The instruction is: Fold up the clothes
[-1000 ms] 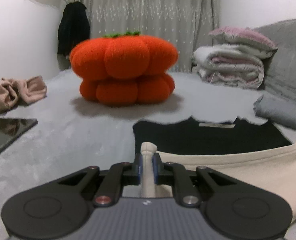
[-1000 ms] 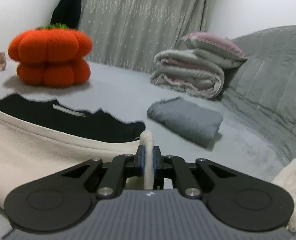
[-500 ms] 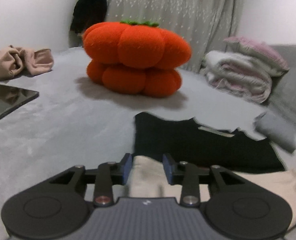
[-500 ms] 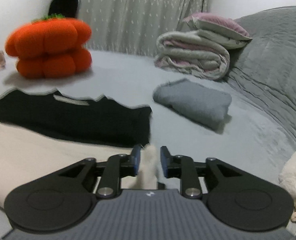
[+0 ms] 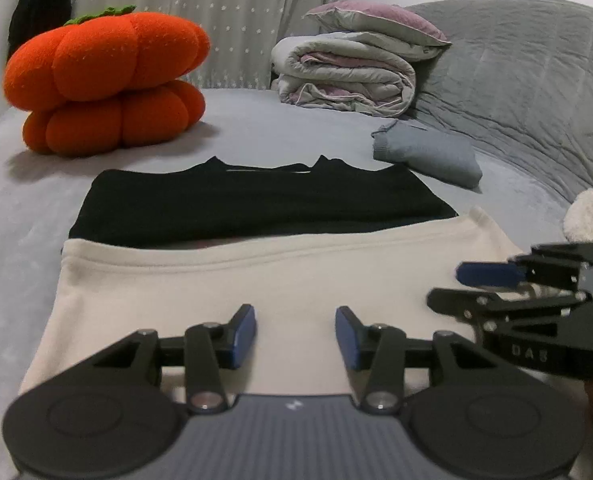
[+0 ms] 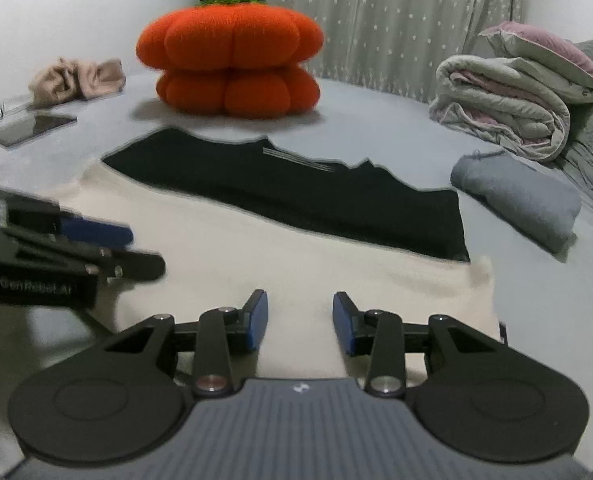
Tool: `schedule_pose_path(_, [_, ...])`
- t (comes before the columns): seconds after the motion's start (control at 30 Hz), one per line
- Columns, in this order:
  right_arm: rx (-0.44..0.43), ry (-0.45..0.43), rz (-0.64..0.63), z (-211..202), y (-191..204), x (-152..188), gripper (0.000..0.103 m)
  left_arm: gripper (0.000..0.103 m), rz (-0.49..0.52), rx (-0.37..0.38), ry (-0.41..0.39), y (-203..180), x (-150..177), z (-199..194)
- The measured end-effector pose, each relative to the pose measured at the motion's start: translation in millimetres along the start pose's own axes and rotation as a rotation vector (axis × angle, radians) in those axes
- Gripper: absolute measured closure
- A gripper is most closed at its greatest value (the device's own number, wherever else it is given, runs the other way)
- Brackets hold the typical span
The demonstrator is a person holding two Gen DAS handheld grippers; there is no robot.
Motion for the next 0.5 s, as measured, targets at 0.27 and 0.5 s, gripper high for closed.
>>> schedule_pose_path(0.27, [0.07, 0.067, 0.052, -17.5, -35.3, 7.7, 0.063, 0.061, 0.003, -0.082, 0.004, 37.4, 2.7, -25.2])
schedule_pose_path(0.5, [0.13, 0.125, 0.144, -30.1, -69.6, 16.4, 0.063, 0.07, 0.01, -0.17, 0.017, 71.5, 1.8, -47.9])
Point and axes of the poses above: each gripper's, at about its wrist camera, not at the fingertips, and z roughly the way its jaws point, y to its left, x to its underside, the point moved 8 cm from there along z, roughly the way its jaws point, and after that the axes turned 11 degrees about -y, right-handed, at the moved point
